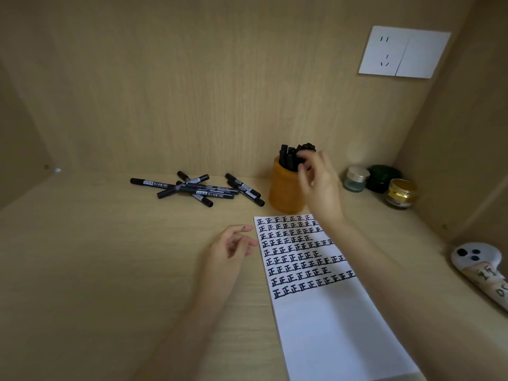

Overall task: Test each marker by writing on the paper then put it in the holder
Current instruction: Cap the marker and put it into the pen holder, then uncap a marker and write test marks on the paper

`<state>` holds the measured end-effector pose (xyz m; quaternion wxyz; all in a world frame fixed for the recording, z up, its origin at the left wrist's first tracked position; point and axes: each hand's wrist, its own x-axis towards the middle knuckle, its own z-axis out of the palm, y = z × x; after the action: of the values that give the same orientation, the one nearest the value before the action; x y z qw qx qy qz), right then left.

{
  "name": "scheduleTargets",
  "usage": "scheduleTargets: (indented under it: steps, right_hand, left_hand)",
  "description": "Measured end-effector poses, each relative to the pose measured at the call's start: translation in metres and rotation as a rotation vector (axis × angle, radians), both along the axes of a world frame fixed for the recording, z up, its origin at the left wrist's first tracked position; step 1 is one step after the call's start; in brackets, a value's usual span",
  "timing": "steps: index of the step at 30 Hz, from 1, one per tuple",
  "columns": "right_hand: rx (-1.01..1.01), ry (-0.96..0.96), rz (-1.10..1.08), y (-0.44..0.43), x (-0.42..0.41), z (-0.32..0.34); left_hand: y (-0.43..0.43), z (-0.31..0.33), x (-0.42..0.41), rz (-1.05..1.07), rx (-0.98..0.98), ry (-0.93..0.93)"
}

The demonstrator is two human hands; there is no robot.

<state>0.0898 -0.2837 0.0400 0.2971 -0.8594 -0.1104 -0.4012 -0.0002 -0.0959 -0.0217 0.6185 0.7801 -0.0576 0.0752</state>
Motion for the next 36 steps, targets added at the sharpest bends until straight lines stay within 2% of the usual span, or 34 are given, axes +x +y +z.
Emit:
scheduleTargets:
  steps: [2, 5, 7, 15, 19, 23, 29, 32, 36]
  right_hand:
    - [-0.063, 0.148, 0.040, 0.017, -0.005, -0.019]
    - [-0.150, 0.473, -0.032, 0.039, -0.004, -0.042]
    - [-0.176, 0.584, -0.081, 0.049, 0.001, -0.045]
    - [-0.275, 0.698, -0.242, 0.074, 0.036, -0.051]
    - [-0.257, 0.662, -0.290, 0.074, 0.042, -0.059]
    - [-0.120, 0.549, -0.240, 0.069, 0.033, -0.056]
    - [0.302, 0.346, 0.002, 0.049, -0.018, -0.032]
    - [0.486, 0.366, 0.108, 0.035, -0.056, -0.022]
    - [0.638, 0.495, 0.219, 0.018, -0.093, -0.023]
  left_hand:
    - [0.001, 0.001, 0.002, 0.009, -0.021, 0.001]
    - [0.004, 0.006, 0.013, 0.019, 0.022, 0.002]
    - [0.010, 0.010, 0.021, 0.039, 0.050, -0.004]
    - [0.024, -0.006, 0.023, 0.088, 0.006, 0.001]
    - [0.023, -0.006, 0.025, 0.061, 0.042, 0.003]
    - [0.022, -0.005, 0.024, 0.056, 0.057, -0.017]
    - [0.022, -0.007, 0.023, 0.106, 0.146, -0.114]
    - [0.021, -0.006, 0.019, 0.112, 0.169, -0.216]
    - [0.016, 0.000, 0.014, 0.090, 0.230, -0.344]
